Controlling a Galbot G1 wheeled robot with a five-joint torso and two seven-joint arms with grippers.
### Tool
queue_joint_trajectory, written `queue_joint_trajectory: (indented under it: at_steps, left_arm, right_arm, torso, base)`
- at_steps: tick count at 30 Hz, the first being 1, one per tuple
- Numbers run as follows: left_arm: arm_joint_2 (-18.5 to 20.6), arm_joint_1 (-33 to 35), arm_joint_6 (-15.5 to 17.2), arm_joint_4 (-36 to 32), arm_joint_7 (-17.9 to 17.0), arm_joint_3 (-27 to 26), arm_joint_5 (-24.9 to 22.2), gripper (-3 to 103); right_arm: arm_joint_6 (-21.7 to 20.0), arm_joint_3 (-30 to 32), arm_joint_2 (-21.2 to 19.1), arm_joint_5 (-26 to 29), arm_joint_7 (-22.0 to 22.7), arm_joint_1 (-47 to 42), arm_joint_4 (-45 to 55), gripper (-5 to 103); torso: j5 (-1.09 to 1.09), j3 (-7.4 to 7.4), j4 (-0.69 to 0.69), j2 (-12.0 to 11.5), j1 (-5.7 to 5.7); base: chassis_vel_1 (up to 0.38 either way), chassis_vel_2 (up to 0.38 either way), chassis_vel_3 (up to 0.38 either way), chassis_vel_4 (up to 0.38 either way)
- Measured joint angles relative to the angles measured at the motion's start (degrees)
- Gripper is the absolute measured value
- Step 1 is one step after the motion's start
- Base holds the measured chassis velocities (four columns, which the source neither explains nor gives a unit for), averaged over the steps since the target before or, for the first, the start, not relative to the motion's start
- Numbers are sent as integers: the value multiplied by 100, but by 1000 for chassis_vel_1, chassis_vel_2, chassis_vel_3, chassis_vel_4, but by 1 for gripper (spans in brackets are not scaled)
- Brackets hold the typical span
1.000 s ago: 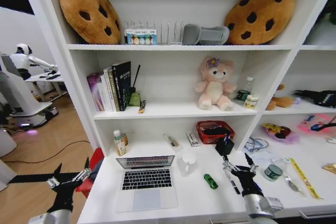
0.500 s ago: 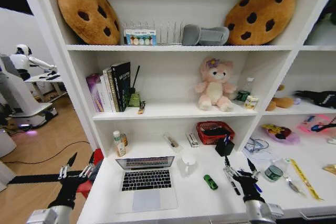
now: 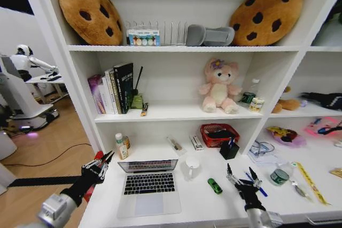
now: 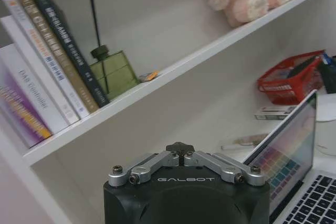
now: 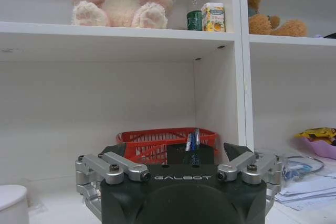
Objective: Organize the objects on the table.
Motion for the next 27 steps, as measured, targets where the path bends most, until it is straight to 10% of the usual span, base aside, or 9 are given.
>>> queue_joint_trajectory:
  at_steps: [15,27]
  left_arm:
    - [3088,-648,359,595,-132,34,-1100,0]
    - [3891,-532,346,876,-34,337,-1119,0]
  right_arm:
    - [132,58,234,-79,25,-121,-122,100]
    - [135,-5,395,-162,39,-90,-245,100]
  torso:
    - [1,0,-1,-1,1]
    - [0,0,-2,-1,1]
  base:
    - [0,0,0,0]
    - [0,0,0,0]
